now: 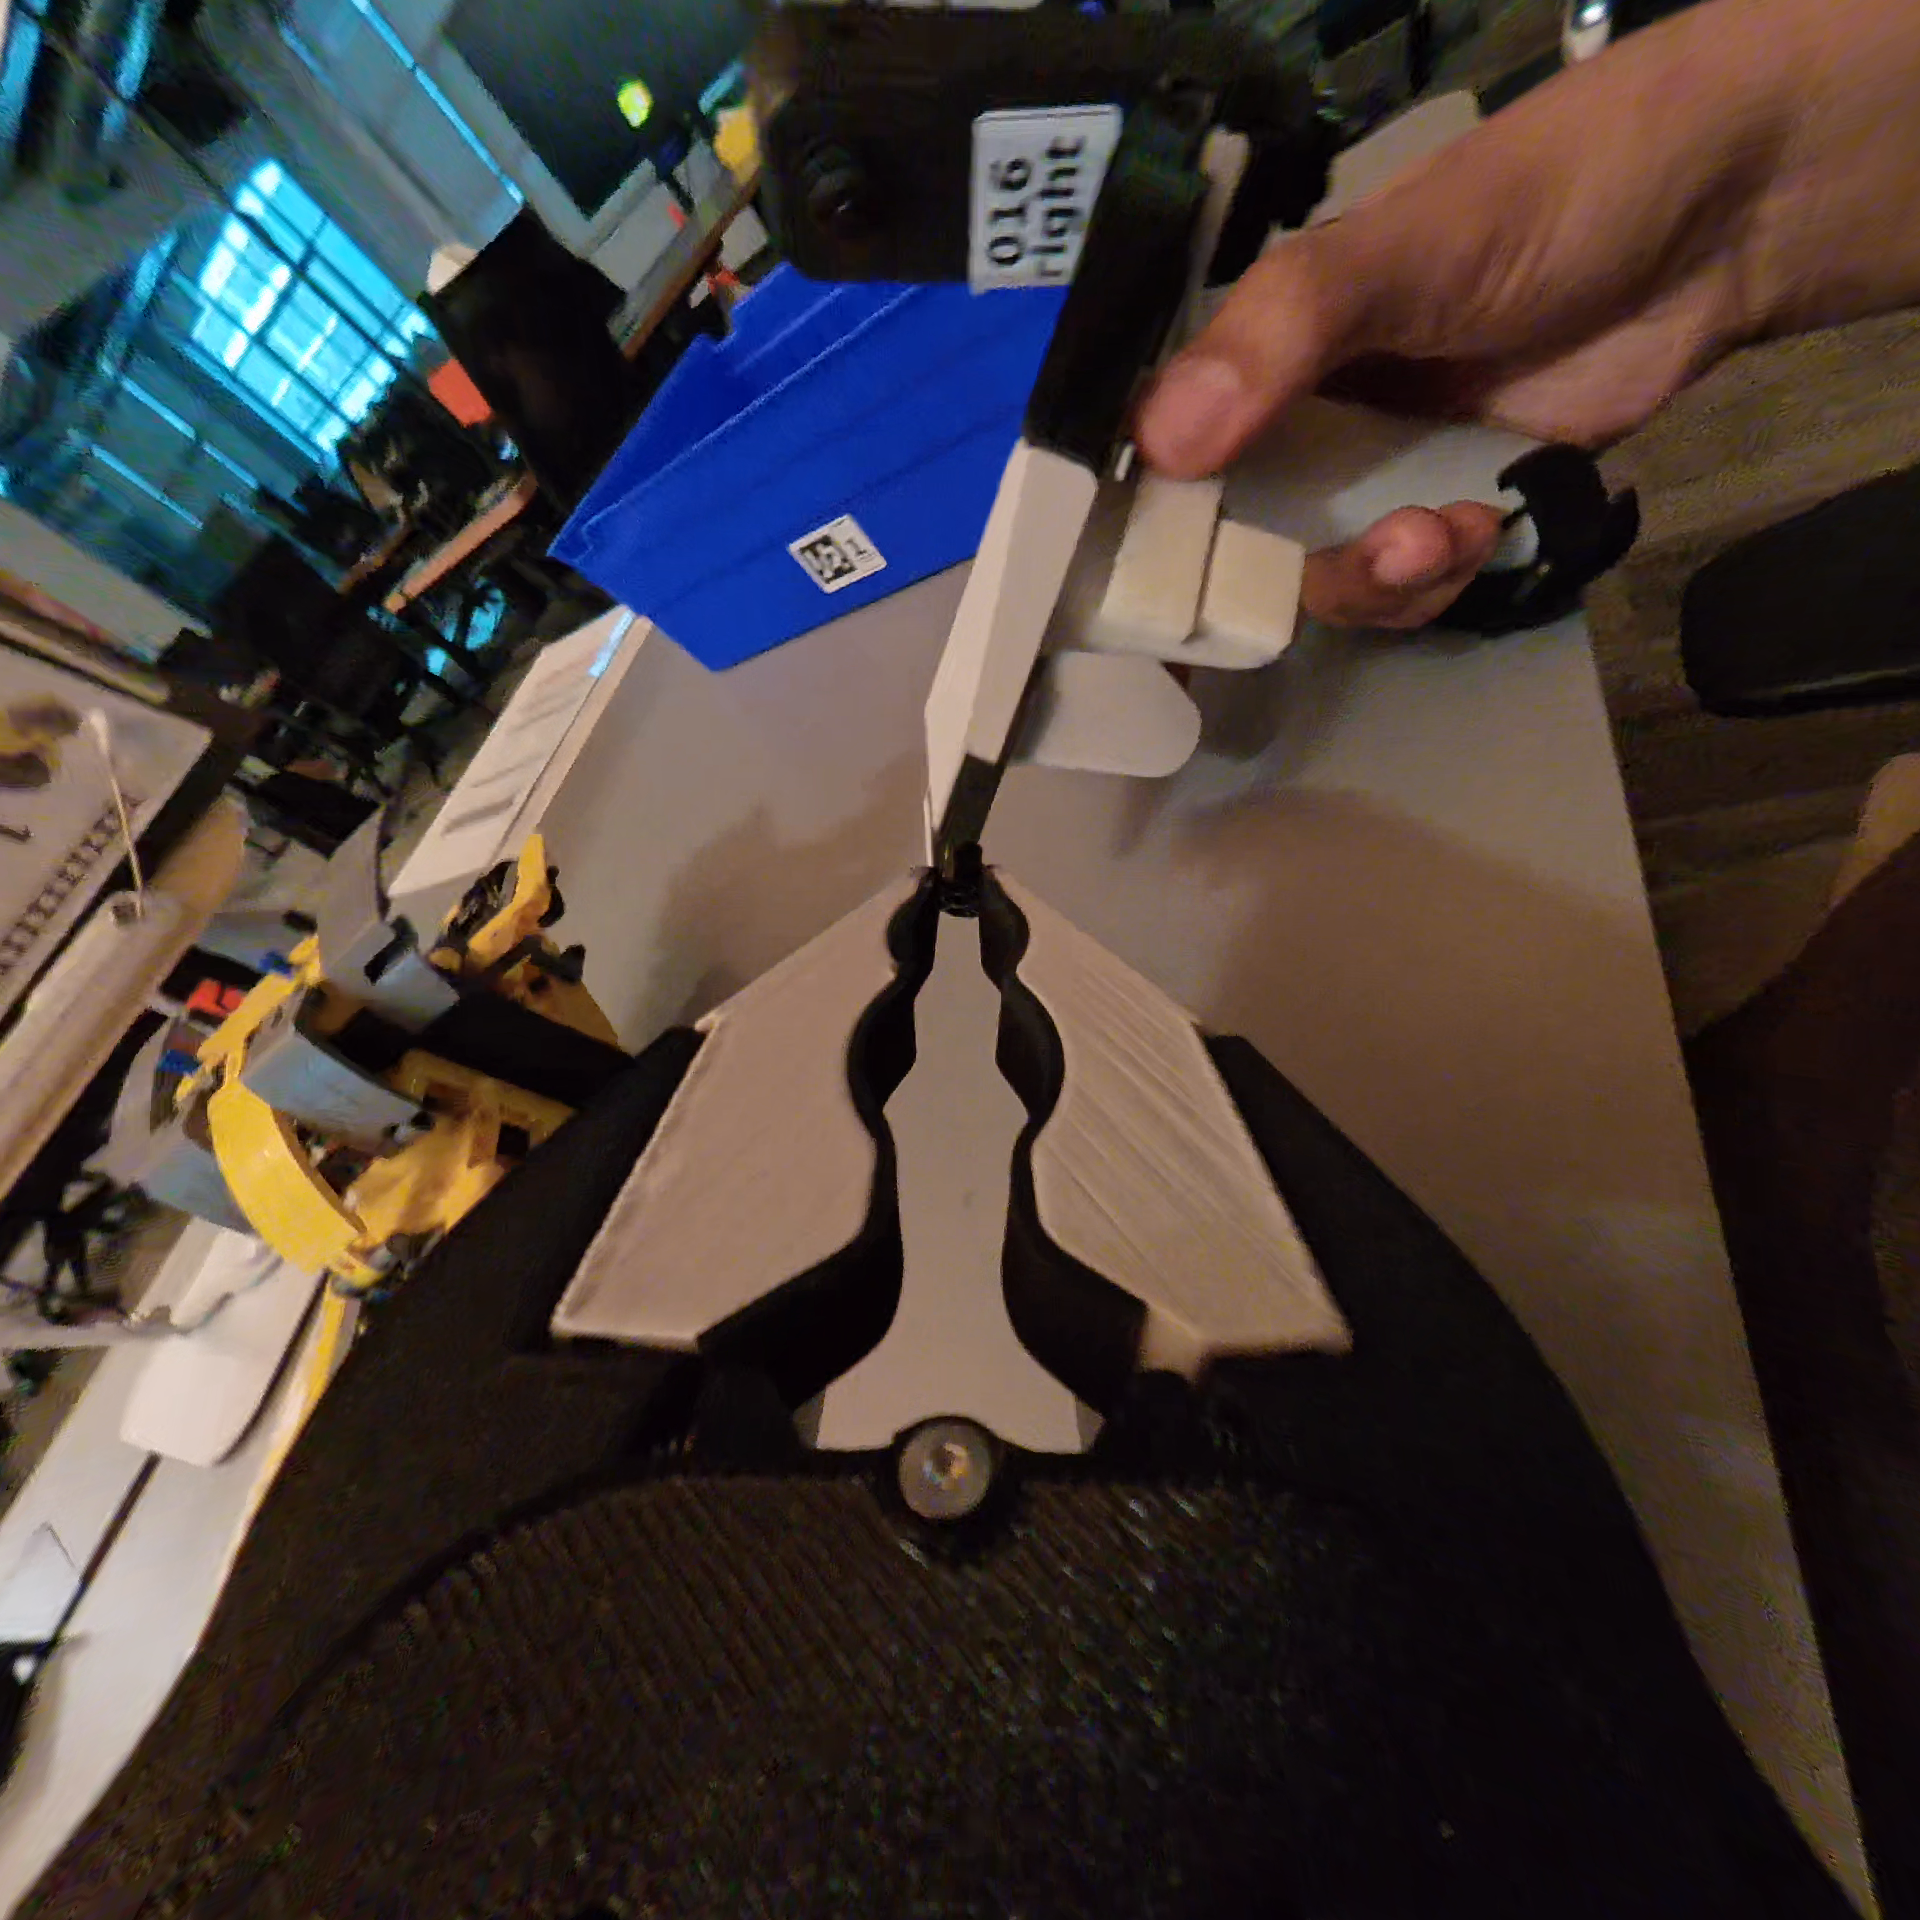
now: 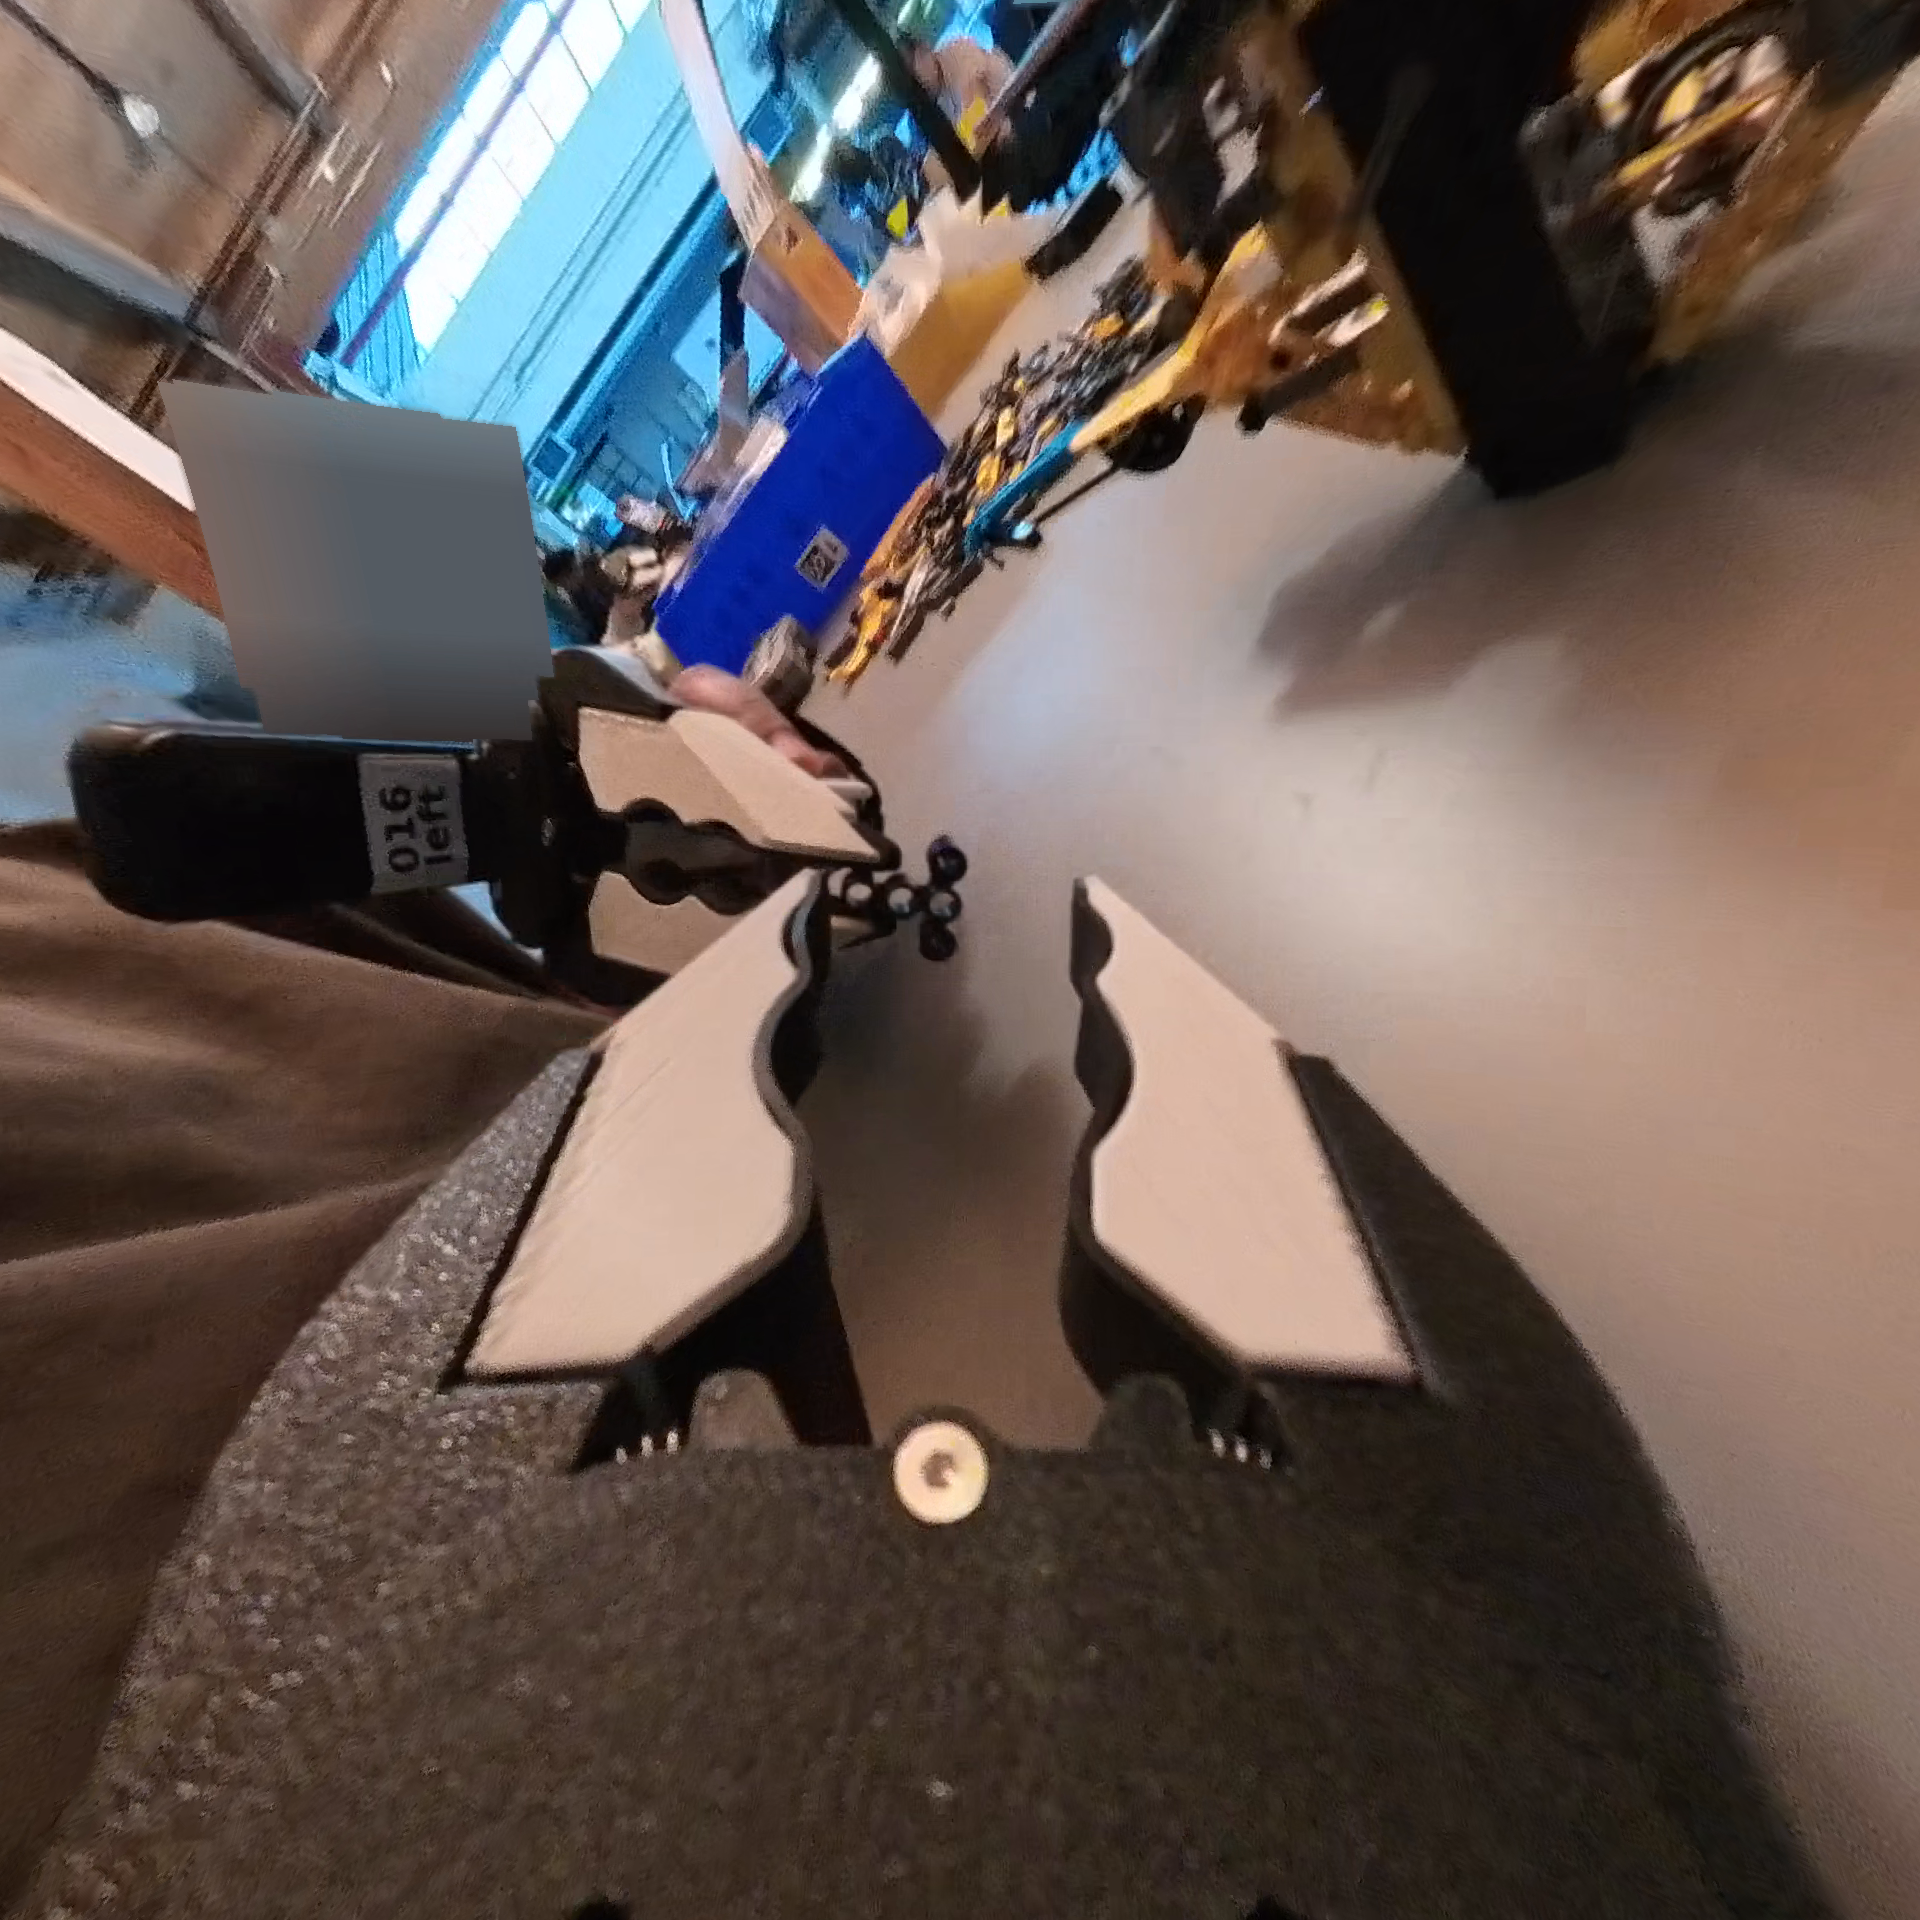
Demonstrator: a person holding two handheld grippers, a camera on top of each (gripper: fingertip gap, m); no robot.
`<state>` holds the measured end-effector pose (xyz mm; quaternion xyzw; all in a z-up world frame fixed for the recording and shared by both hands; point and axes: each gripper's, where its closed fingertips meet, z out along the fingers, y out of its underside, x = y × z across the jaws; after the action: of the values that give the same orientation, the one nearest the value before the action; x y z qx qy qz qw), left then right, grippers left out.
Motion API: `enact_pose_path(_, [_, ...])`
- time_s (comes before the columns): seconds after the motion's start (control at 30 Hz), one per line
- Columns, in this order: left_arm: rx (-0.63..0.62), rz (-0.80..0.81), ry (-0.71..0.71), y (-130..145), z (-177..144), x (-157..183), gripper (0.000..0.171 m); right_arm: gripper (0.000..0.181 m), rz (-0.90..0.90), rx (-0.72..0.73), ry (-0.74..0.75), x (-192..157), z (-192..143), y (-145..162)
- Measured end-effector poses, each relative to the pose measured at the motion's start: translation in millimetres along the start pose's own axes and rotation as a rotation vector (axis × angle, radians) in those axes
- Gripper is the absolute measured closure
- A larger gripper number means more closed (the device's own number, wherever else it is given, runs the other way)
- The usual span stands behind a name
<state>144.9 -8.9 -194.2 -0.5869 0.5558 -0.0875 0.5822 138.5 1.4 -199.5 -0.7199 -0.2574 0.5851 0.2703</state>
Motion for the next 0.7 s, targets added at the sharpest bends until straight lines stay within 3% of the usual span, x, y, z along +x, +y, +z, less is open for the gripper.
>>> enact_pose_path(0.2, [-0.021,0.083,-0.001,0,5,9,0.166,0.156,0.016,-0.039,-0.028,-7,2,11])
enact_pose_path(0.4, [0.015,0.045,0.031,-4,2,11,0.166,0.157,0.035,-0.015,-0.067,-11,0,10])
enact_pose_path(0.57, [0.113,-0.114,0.026,-18,-13,-11,0.134,0.158,-0.065,0.122,0.002,-4,-7,-16])
enact_pose_path(0.7, [0.129,-0.323,-0.134,-6,-32,-87,0.103,0.158,-0.21,0.209,0.172,10,2,-43])
